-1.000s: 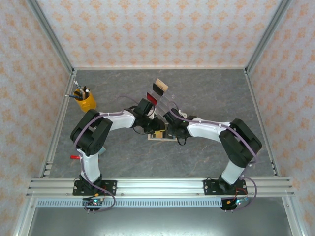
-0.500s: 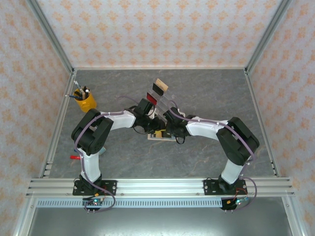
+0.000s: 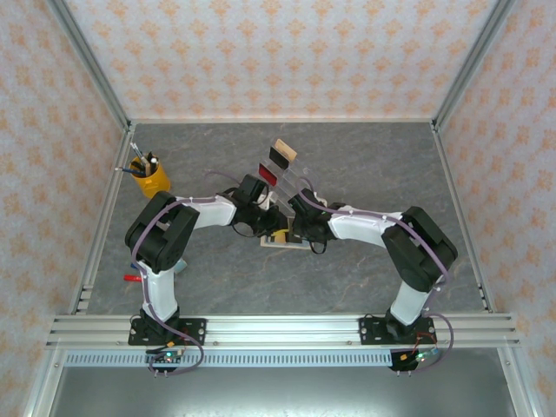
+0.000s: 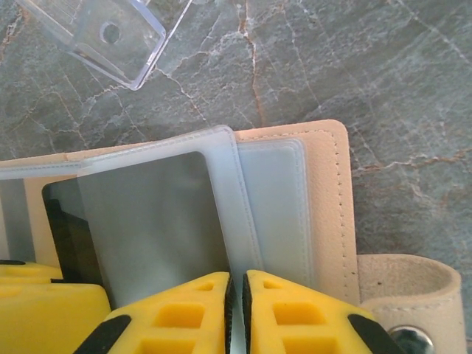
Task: Take the credit cards out of the card holder
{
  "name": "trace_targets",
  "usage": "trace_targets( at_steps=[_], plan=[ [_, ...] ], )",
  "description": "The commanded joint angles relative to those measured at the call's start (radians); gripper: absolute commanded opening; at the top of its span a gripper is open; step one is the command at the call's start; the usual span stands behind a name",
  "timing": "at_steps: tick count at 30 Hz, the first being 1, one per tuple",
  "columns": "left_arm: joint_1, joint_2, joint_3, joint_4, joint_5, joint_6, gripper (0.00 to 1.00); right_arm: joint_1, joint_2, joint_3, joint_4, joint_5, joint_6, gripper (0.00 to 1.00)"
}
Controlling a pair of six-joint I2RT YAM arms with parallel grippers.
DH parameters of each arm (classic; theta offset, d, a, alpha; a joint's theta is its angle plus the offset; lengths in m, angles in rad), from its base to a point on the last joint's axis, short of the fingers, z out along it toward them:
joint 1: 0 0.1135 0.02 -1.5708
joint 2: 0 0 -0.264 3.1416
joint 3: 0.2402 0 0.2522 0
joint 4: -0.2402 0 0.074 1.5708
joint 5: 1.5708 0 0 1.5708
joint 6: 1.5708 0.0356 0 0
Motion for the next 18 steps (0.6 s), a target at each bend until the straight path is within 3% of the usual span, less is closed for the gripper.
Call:
trace_targets(
  at_steps=[1,8,18],
  plan=[
    [0.003,-0.047,-0.024,0.017,0.018,0.008,0.12,-0.001,0.044,-0.011,-0.116,0.06,0.017,0.15],
    [0.03,-0.076,-0.057,0.0,0.015,0.025,0.0,-0.001,0.033,0.012,-0.209,0.168,0.052,0.13],
    [0.058,-0.156,-0.081,-0.13,-0.051,0.102,0.0,-0.001,-0.043,0.007,-0.169,0.161,0.024,0.13]
  ],
)
